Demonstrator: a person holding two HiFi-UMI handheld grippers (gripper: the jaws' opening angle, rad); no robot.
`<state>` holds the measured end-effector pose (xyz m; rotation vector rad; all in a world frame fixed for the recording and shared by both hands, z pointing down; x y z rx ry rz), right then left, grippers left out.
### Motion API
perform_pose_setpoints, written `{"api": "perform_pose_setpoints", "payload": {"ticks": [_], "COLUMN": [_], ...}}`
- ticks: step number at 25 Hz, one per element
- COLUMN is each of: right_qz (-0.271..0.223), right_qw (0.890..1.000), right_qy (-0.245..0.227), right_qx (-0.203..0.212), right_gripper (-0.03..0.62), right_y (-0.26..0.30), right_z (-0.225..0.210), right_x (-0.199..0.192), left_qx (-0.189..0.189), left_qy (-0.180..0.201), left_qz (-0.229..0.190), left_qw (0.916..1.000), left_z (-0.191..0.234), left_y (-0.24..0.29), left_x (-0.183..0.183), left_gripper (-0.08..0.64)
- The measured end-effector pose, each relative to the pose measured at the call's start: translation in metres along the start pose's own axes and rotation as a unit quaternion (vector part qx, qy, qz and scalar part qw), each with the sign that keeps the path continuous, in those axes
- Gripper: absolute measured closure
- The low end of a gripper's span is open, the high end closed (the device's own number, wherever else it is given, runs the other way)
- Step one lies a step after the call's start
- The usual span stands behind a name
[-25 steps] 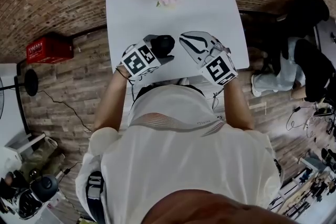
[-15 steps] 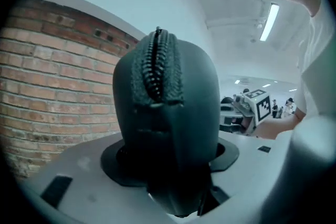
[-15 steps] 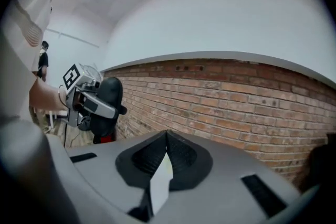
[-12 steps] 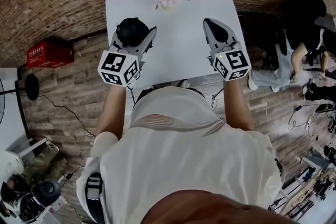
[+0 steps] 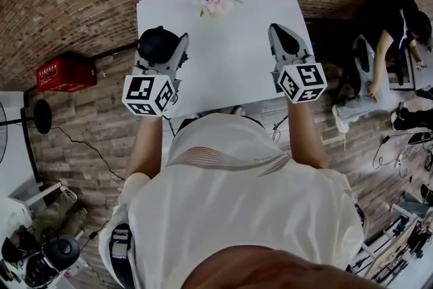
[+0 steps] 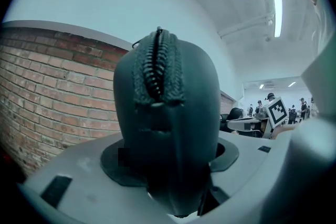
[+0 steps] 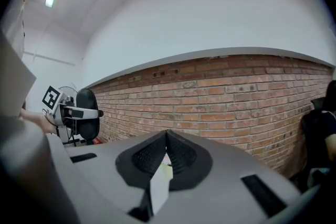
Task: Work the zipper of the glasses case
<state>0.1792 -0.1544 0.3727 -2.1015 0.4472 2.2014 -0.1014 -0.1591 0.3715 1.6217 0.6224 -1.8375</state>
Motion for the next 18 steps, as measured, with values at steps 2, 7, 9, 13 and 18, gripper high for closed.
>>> {"api": "perform_pose_setpoints", "payload": {"ticks": [2, 7, 9, 13, 18], "right_qz": [0.001, 0.000, 0.001, 0.003, 0.006], "right_qw": [1.000, 1.000, 1.000, 1.000, 1.000], "right_qy": [-0.002, -0.006, -0.006, -0.009, -0.015], "right_qx": [0.000, 0.002, 0.004, 0.009, 0.017], "right_gripper": [0.541, 0.540, 0.540, 0.540, 0.540], "right_y": [0.000, 0.000, 0.000, 0.001, 0.001], "right_z": [0.000, 0.002, 0.003, 0.007, 0.013], "right_x": [-0.001, -0.001, -0.001, -0.002, -0.004], "left_qx": [-0.002, -0.004, -0.004, -0.003, -0.003], "left_qy": [0.001, -0.002, -0.004, -0.008, -0.013], "left_qz": [0.000, 0.001, 0.000, 0.001, 0.003], "left_qw": [1.0000, 1.0000, 1.0000, 1.0000, 0.9999], "left_z": [-0.001, -0.003, -0.003, -0.001, -0.002], "left_y": [0.002, 0.003, 0.003, 0.003, 0.000], "left_x": [0.000, -0.001, -0.002, -0.002, -0.005], "left_gripper": [0.287, 0.287, 0.287, 0.287, 0.287]}}
Point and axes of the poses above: the fingertips, and each gripper's own axes: y forward along the fingers, z to its left, x out of its top, the point moved 4 cm from there along -y, backward along the fingers, and after that the axes turned 11 degrees about -x, right-handed, at the moved point
